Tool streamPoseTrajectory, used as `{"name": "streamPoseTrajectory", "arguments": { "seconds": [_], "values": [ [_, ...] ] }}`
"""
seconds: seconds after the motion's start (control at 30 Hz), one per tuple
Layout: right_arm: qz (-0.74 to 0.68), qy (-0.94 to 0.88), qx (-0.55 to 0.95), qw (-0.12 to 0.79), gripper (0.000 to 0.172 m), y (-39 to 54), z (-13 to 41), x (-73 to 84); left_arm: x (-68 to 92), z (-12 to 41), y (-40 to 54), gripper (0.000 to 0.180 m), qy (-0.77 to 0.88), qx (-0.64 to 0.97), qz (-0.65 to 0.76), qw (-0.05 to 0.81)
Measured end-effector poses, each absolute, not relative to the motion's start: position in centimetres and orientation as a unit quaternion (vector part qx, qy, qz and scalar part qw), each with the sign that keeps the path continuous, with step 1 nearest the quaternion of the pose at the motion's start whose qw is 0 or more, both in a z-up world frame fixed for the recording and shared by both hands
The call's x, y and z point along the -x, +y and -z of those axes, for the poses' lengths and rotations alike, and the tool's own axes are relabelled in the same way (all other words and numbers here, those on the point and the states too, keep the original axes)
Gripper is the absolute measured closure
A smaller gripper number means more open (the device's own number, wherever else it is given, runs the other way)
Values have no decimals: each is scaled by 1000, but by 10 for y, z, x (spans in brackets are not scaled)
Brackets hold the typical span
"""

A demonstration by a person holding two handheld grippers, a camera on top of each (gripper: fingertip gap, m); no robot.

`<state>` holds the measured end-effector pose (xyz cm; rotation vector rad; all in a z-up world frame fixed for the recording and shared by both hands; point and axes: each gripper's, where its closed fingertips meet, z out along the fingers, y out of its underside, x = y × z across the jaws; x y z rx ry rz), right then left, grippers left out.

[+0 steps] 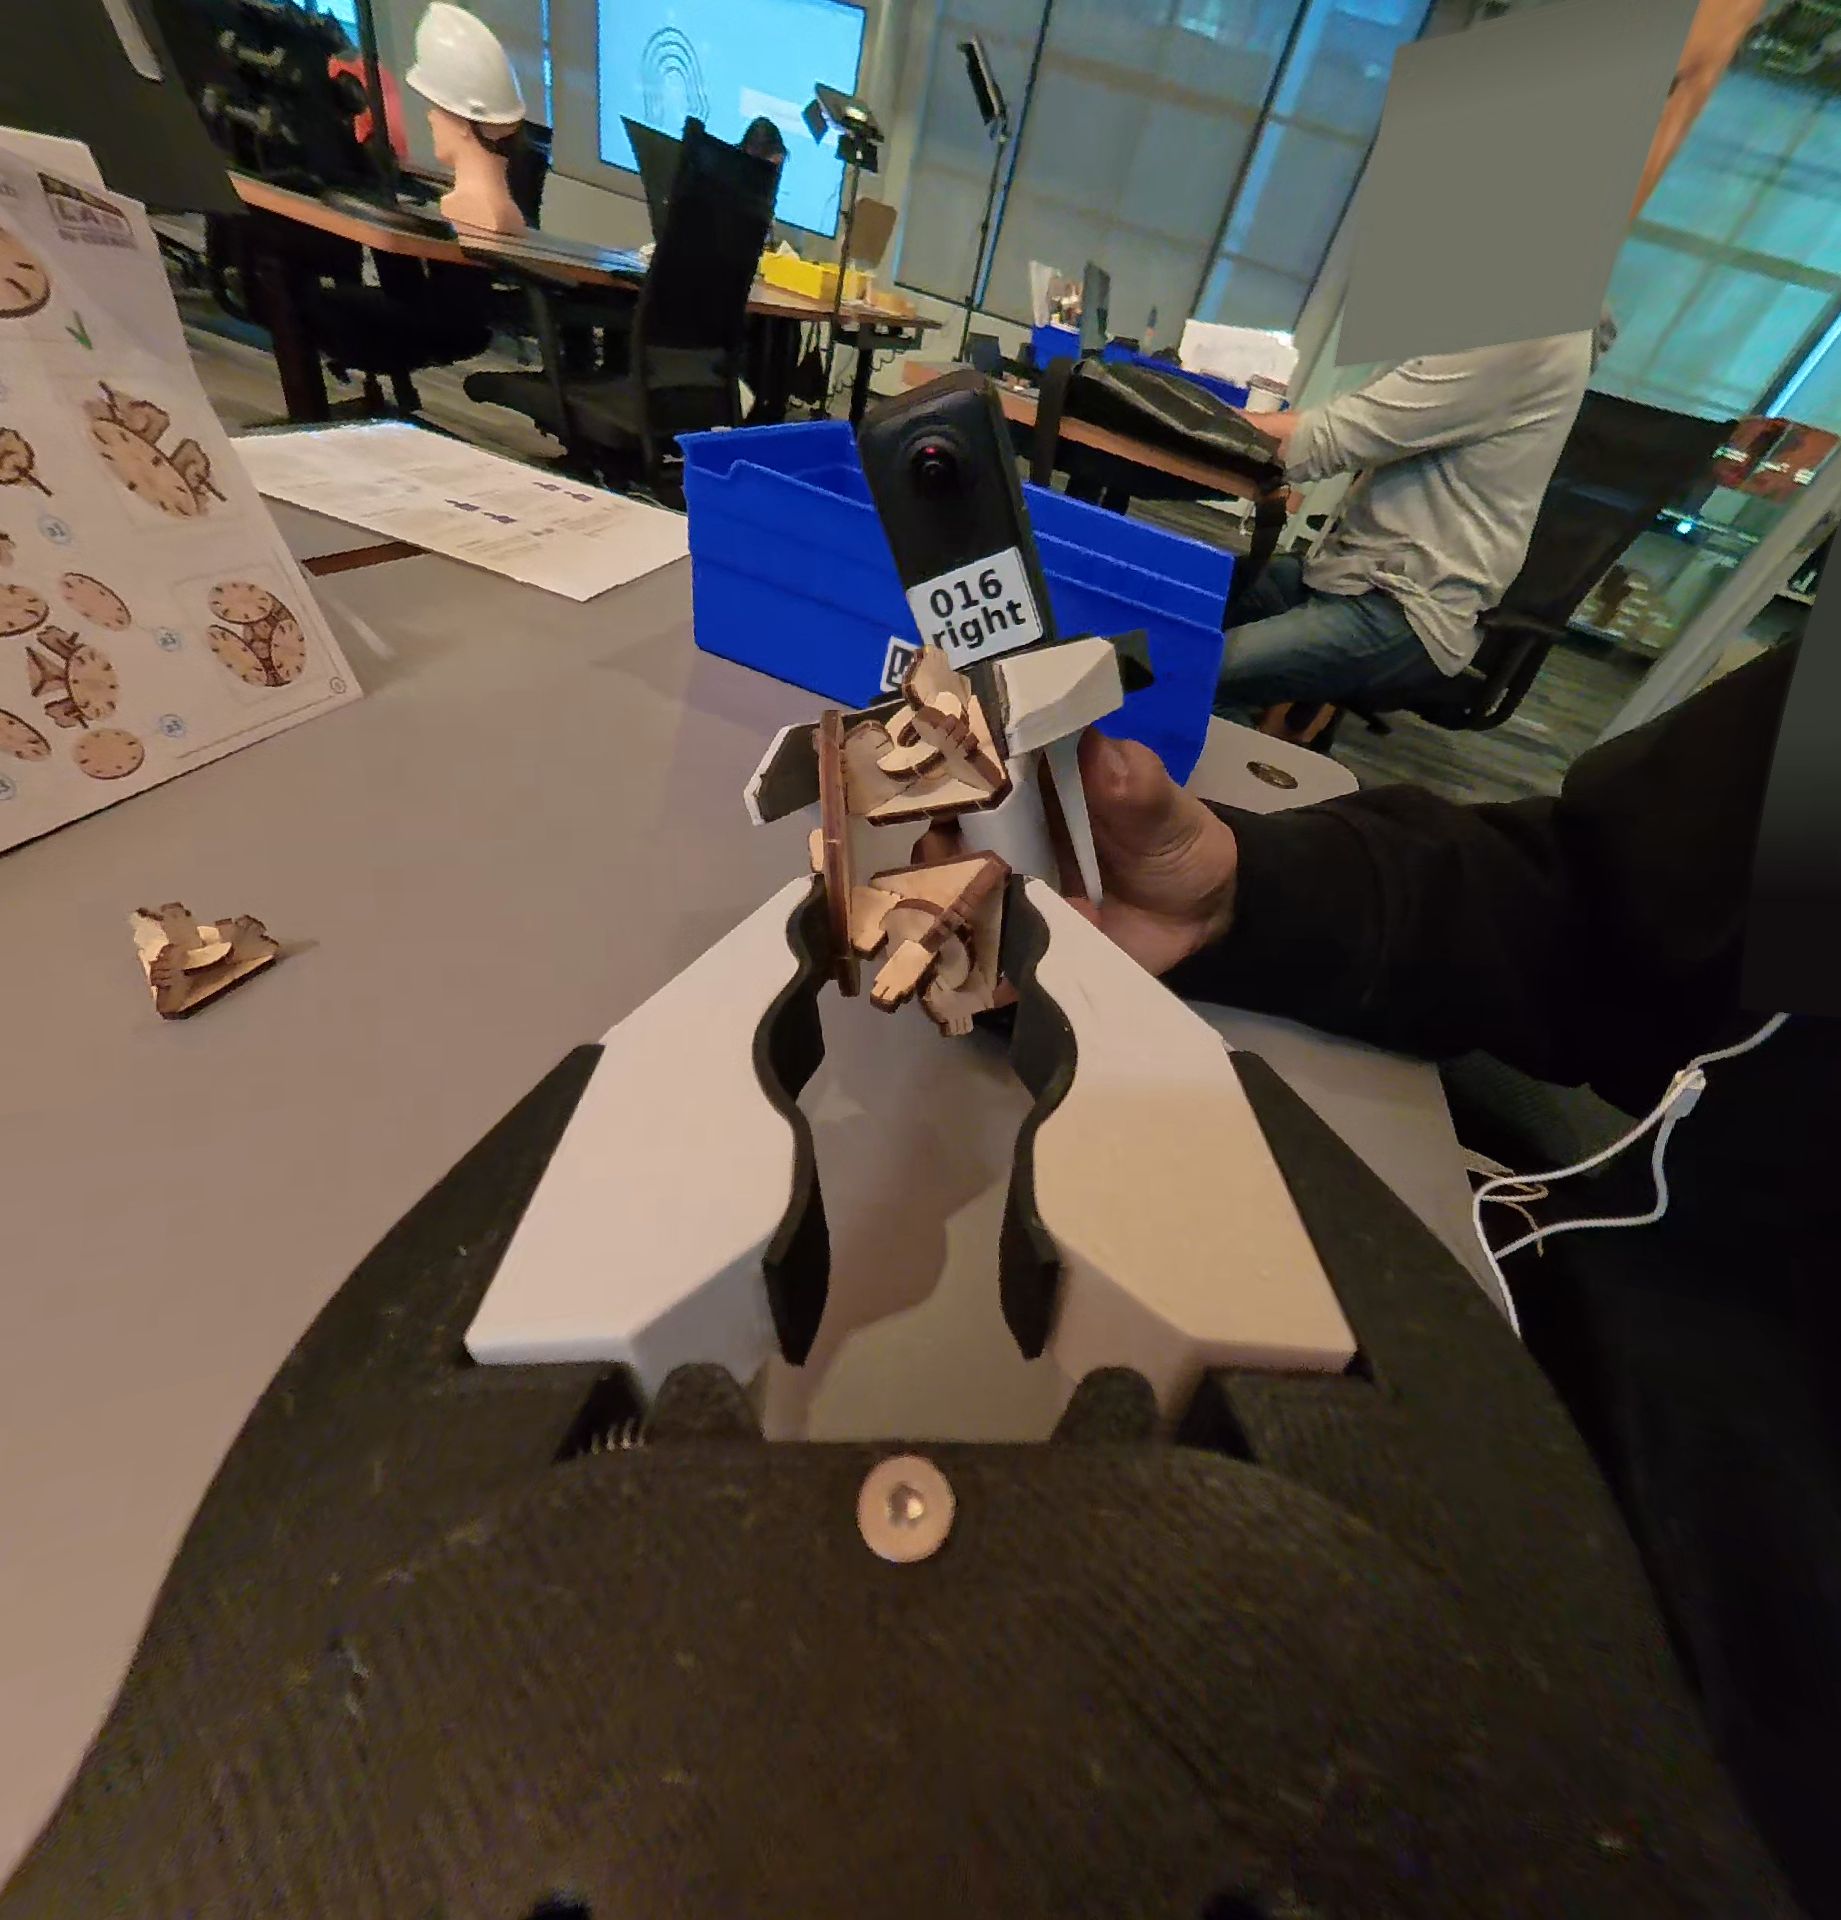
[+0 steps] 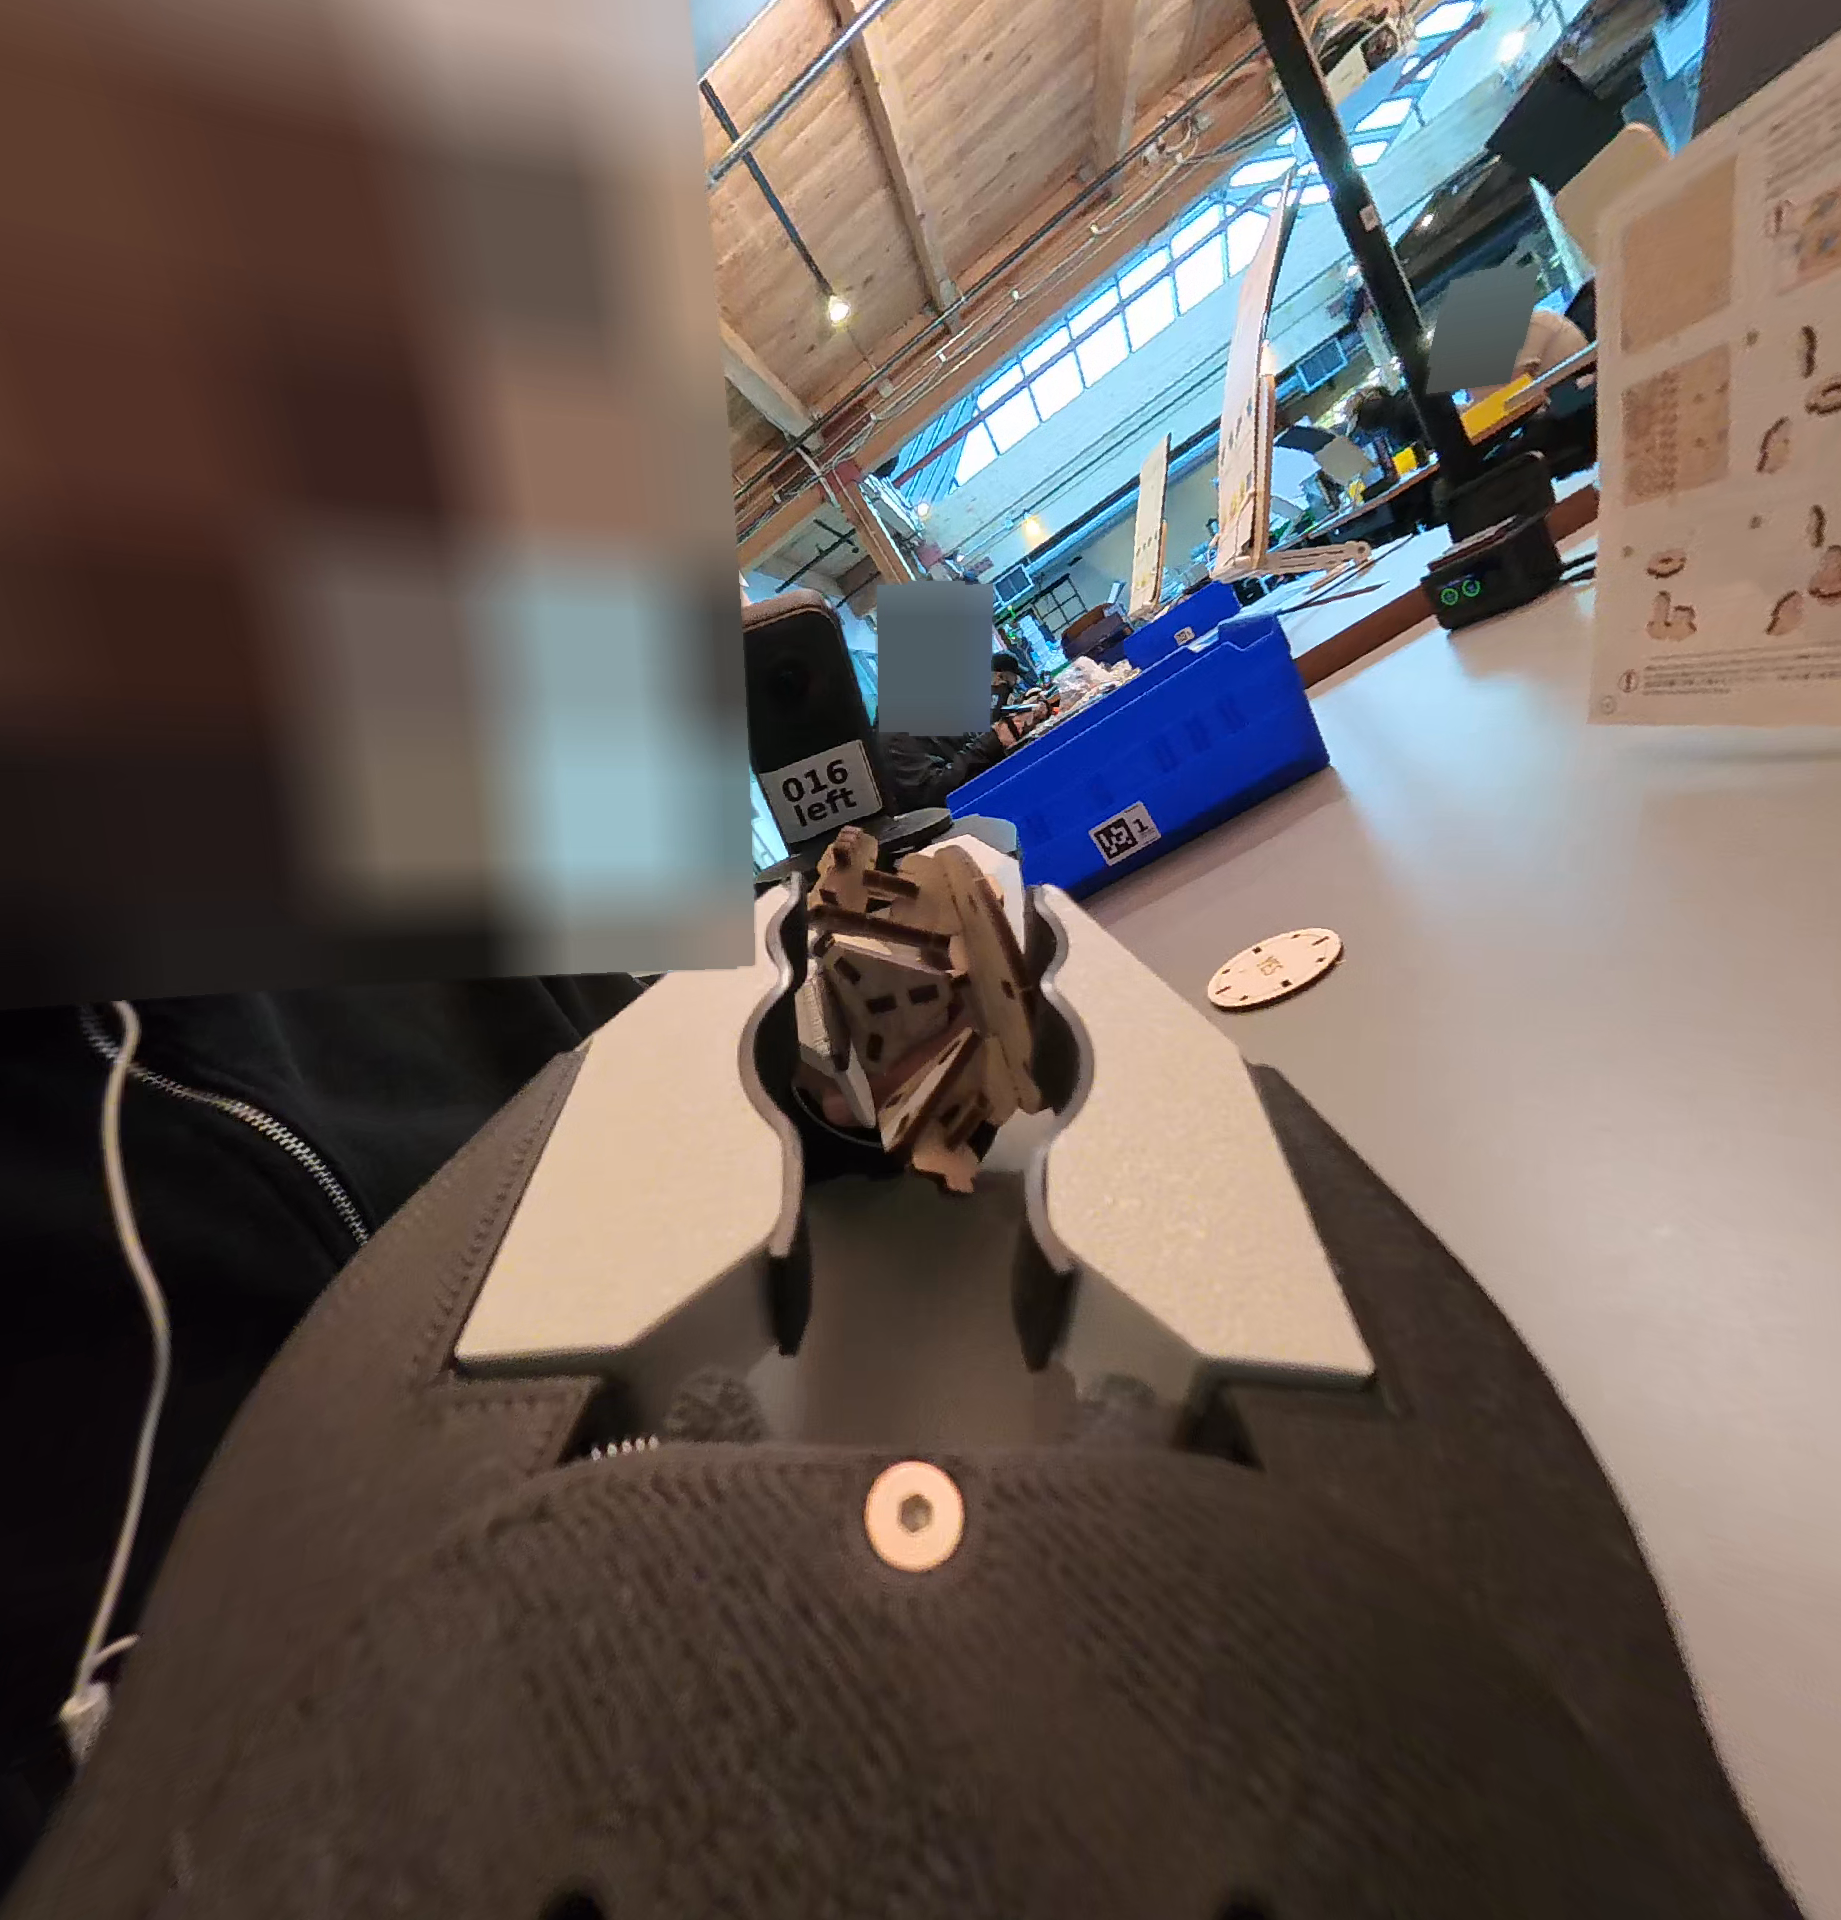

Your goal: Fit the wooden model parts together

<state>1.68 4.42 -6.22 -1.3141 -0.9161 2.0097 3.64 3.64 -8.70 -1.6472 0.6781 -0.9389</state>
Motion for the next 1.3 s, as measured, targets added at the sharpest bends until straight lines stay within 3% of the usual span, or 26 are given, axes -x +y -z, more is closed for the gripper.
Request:
{"name": "streamPoseTrajectory", "arguments": {
  "seconds": [1.07, 1.3],
  "values": [
    [-768, -327, 462, 298, 138, 43, 54, -14, -37, 89, 34, 148, 299, 709, 330, 546],
    [-792, -310, 458, 259, 138, 42, 53, -12, -36, 84, 33, 149, 283, 700, 375, 537]
  ]
}}
